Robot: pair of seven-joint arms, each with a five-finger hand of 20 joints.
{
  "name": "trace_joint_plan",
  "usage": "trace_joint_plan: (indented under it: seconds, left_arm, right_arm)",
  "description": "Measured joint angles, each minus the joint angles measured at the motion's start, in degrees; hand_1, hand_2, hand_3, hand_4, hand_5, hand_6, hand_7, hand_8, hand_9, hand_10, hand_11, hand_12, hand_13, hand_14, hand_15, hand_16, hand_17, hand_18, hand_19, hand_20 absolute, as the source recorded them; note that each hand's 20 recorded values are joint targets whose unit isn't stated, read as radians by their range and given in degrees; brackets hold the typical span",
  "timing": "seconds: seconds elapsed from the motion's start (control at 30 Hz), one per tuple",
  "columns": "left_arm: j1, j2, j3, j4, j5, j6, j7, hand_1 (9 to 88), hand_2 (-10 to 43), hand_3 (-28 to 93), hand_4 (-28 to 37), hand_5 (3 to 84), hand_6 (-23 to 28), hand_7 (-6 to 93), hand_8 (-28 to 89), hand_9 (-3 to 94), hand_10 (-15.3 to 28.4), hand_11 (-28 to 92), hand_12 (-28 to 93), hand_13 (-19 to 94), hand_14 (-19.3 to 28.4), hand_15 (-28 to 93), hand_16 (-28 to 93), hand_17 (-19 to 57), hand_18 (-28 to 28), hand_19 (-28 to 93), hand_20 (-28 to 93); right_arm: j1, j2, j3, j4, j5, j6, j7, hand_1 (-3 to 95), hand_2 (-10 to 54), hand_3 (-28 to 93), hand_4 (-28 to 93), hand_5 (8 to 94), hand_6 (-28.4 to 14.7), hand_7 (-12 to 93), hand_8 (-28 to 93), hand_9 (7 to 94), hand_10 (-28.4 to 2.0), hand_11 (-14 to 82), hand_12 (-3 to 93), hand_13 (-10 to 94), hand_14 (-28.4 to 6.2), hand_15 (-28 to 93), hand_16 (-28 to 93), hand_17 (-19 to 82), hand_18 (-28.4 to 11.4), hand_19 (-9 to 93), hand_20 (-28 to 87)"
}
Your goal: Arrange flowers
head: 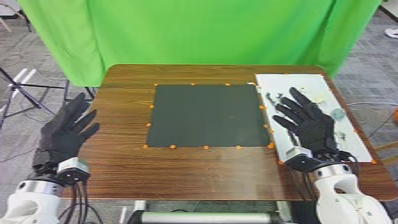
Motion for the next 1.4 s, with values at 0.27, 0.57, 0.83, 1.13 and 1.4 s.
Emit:
trace_joint_plan:
  seconds: [0.27,0.57,0.83,1.13,1.4]
  left_arm:
    - [-2.8,0.48,1.11,0.59,0.16,-0.03,0.09,22.3,-2.6,70,-28.3,21.1,0.6,20.3,-11,16.7,8.7,12,18,13,11.9,15,6,-12.1,17.8,35,8]
    - [-0.6,0.06,0.31,-0.23,0.22,-0.14,-0.12,22.3,-2.7,70,-28.3,21.1,0.6,20.1,-11,16.6,8.7,11,18,13,11.8,15,6,-12.1,17.8,35,8]
    - [-0.2,-0.45,0.03,-0.3,0.33,-0.2,-0.59,22.4,-2.7,70,-28.3,21.0,0.5,20.2,-11,16.6,8.7,11,18,13,11.8,15,6,-12.1,17.8,35,8]
    - [-0.3,-0.28,-0.01,-0.25,0.6,-0.34,-0.6,22.5,-2.7,69,-28.3,21.0,0.6,20.2,-11,16.5,8.7,11,18,13,11.9,15,6,-12.1,17.8,35,8]
    - [0.3,0.31,-0.38,-0.36,0.59,-0.32,-0.57,22.3,-2.6,69,-28.3,21.0,0.5,20.2,-11,16.5,8.6,11,18,13,11.9,16,6,-12.1,17.8,35,8]
  right_arm:
    - [0.5,0.4,-0.1,0.0,1.5,2.4,-0.6,9.2,5.5,83,-26,29.1,-3.4,12,-9,32.1,-13.0,3.8,23.2,27,-11.1,3,36,2,-19.8,34,23]
    - [1.0,0.5,0.3,0.0,-2.9,1.8,-0.6,11.4,4.1,83,-26,30.2,-3.5,13,-9,32.9,-12.9,4.6,23.0,29,-11.0,4,37,2,-19.9,36,24]
    - [1.2,4.0,-3.3,-2.4,-8.7,13.2,5.9,30.5,-9.3,80,-28,48.9,-0.7,43,-20,52.1,-12.4,50.9,29.9,47,-9.9,70,21,14,-19.5,67,39]
    - [2.5,16.8,-12.3,-4.0,-38.6,36.1,33.8,67.0,-9.5,18,-27,55.2,1.8,59,0,59.4,-10.0,67.2,48.7,53,-10.7,86,38,17,-18.2,73,50]
    - [-4.8,20.0,-6.0,-8.3,-60.4,26.9,38.7,43.7,-9.5,56,-28,53.4,0.5,62,-22,53.4,-11.4,66.6,47.3,49,-12.2,85,35,14,-19.3,72,50]
